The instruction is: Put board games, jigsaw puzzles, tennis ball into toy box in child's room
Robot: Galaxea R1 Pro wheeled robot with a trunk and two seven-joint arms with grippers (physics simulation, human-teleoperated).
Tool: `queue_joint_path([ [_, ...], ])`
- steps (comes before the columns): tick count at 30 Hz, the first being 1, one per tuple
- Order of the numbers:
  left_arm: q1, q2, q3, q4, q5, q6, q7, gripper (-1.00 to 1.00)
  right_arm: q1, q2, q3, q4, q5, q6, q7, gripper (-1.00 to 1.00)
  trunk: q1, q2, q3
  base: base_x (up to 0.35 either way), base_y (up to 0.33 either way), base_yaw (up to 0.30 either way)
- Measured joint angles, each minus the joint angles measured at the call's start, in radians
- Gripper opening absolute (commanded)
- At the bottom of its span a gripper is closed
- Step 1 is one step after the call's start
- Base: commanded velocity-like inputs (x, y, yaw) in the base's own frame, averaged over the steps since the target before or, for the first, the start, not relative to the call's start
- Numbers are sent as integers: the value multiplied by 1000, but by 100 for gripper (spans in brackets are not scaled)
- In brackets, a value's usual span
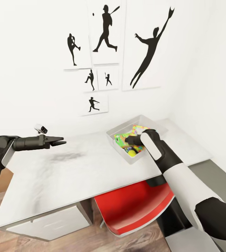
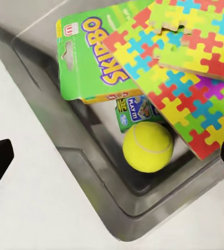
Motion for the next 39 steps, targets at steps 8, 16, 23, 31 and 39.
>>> queue_joint_path([
  [8,4,14,17,1,-1,-2,-17,100,16,-3,-41,-180,-4,79,3,100,0,0,13,-2,0,-49],
  [16,15,85,24,8,-1,-15,-39,100,83,-42,-222,-446,-28,180,5,100,0,0,26,0,0,-71],
  [23,69,144,26,10,3,-63,-40,100,265,-114,-268,-623,-212,180,5,100,0,0,37,0,0,-75],
  [31,143,210,26,9,28,-72,-40,100,446,-180,-342,-666,-379,180,122,100,0,0,49,-7,0,-75],
  [39,196,225,25,3,44,-72,-40,100,585,-187,-383,-669,-404,179,446,100,0,0,62,-164,0,-35],
])
